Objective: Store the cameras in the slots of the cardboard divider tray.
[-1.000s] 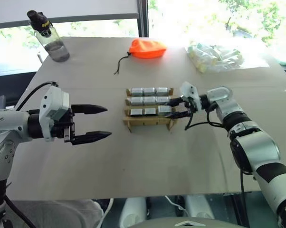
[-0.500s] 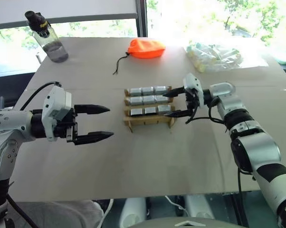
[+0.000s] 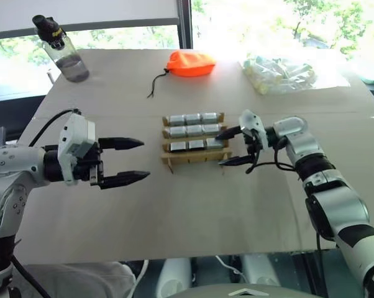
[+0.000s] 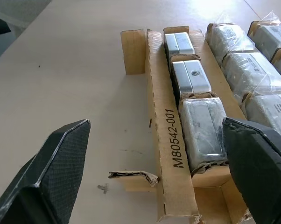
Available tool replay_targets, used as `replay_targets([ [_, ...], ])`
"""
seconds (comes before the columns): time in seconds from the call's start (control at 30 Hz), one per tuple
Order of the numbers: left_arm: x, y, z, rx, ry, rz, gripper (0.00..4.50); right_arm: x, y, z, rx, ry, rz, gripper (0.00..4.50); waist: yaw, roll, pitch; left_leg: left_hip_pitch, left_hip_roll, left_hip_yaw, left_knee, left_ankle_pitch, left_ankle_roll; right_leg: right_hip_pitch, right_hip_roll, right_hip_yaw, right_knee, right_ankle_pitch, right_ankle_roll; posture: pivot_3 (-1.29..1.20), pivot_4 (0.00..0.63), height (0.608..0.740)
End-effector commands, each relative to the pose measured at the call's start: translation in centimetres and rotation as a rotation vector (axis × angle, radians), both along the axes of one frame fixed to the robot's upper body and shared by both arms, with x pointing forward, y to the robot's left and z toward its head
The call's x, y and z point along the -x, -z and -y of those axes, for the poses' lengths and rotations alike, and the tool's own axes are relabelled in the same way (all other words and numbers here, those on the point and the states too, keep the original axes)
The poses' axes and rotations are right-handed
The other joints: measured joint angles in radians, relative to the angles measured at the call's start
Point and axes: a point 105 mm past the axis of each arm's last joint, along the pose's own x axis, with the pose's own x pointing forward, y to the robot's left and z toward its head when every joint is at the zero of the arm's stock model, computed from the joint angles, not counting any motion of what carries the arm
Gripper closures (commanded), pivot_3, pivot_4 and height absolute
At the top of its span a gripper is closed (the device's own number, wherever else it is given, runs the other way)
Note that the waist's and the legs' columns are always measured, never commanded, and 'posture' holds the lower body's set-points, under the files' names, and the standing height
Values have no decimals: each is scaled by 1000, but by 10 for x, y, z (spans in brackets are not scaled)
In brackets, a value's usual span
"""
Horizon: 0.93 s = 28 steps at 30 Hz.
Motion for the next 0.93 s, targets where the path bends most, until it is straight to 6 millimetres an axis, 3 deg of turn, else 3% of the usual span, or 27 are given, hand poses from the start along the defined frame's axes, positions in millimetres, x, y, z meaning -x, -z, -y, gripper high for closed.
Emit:
replay_targets([
  [0.03, 3, 6, 6, 10, -44, 36, 355, 4, -19, 14, -72, 17, 21, 33, 3, 0, 0, -1, 0, 0, 0, 0, 0, 0, -1, -1, 0, 0, 0, 0, 150, 740],
  [0.27, 12, 33, 9, 171, -216, 18, 355, 42, -28, 79, -190, 231, -21, 33, 16, 0, 0, -3, -2, -5, 0, 0, 0, 1, -6, -3, -2, 0, 0, 0, 150, 740],
  [0.43, 3, 61, 22, 200, -345, 32, 355, 59, -2, 130, -127, 470, -63, 33, 23, 0, -1, 3, -2, -5, 0, 0, 0, 6, -5, -2, -1, 0, 0, 0, 150, 740],
  [0.57, 7, 86, 29, 144, -366, 22, 355, 72, 22, 156, -138, 688, -23, 33, 22, -1, -1, 6, -2, -4, 0, 0, 1, 9, -2, -1, -1, 0, 0, 0, 150, 740],
  [0.7, 17, 105, 31, 128, -389, 2, 355, 93, 40, 164, -148, 818, -16, 33, 26, 0, -1, 7, 0, -5, 0, -1, 3, 9, 0, 1, -1, 0, 0, 0, 150, 740],
  [0.93, 14, 104, 32, 149, -412, 30, 355, 110, 50, 164, -163, 887, -11, 33, 30, -1, -2, 7, -1, -3, 1, -3, 6, 9, -1, 0, -1, -1, 0, 0, 150, 740],
])
